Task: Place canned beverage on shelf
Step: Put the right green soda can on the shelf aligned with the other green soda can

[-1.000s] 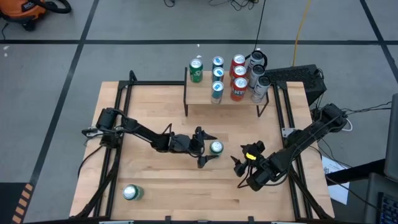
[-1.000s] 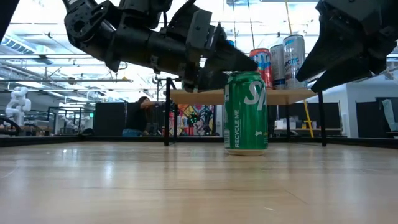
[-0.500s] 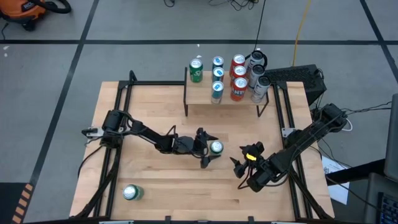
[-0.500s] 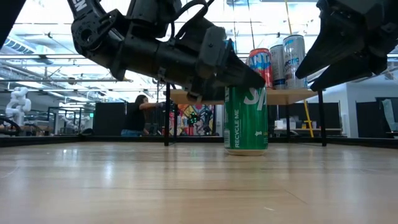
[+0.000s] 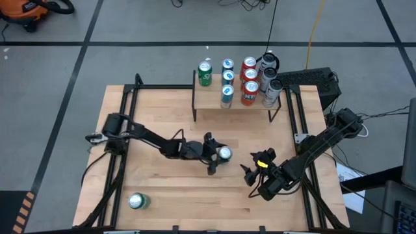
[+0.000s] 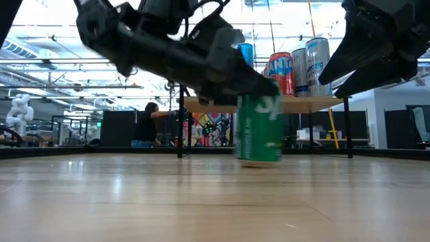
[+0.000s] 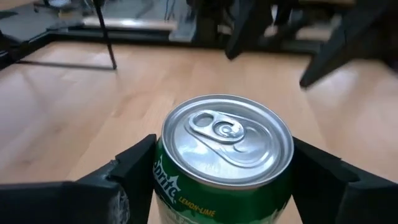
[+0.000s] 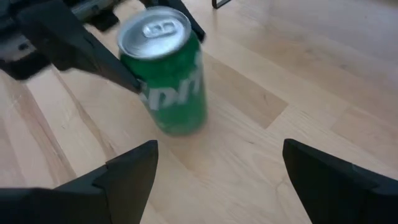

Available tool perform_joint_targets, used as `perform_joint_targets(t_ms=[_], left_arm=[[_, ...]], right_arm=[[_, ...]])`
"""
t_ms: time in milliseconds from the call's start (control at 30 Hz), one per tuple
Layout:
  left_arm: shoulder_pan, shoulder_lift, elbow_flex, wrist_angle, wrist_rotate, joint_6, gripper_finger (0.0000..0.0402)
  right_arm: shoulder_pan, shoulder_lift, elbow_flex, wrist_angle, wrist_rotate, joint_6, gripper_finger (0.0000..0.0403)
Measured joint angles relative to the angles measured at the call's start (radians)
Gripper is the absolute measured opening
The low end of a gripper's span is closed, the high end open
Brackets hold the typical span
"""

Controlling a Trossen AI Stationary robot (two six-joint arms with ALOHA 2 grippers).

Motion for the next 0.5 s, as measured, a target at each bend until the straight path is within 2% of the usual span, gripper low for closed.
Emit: perform_joint_targets(t_ms=[233,367,500], left_arm=[[0.025,-0.288,-0.004,-0.416,-0.023,0.105,0.0275],[0.083,-0.462,-0.002,-0.53,-0.02,0.164,0.0275],[0.19,-0.579,-0.001,-0.561,0.069,0.228,0.0275]], right_arm=[[0.004,0.036,0.0,0.005,0.021,0.005,0.0334],[0.005,0.06,0.0,0.017,0.036,0.009,0.0334],[0.005,0.07,0.0,0.044,0.049,0.006,0.0334]])
